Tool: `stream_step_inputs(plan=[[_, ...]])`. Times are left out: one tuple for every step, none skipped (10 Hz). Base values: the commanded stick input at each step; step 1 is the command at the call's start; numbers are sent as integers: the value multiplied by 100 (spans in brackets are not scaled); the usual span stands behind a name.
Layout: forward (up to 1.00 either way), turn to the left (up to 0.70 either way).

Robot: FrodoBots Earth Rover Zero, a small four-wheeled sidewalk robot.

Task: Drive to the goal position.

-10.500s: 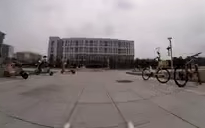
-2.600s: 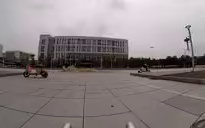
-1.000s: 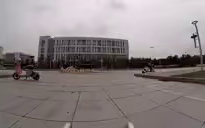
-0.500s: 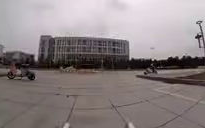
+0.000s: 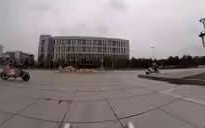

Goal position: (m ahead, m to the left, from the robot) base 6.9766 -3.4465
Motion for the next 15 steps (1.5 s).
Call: stream_step_inputs(plan=[[85,0],[85,0],[85,0],[85,0],[85,0],[85,0],[85,0],[85,0],[85,7],[85,11],[85,3],[85,0],[85,0],[85,0],[85,0]])
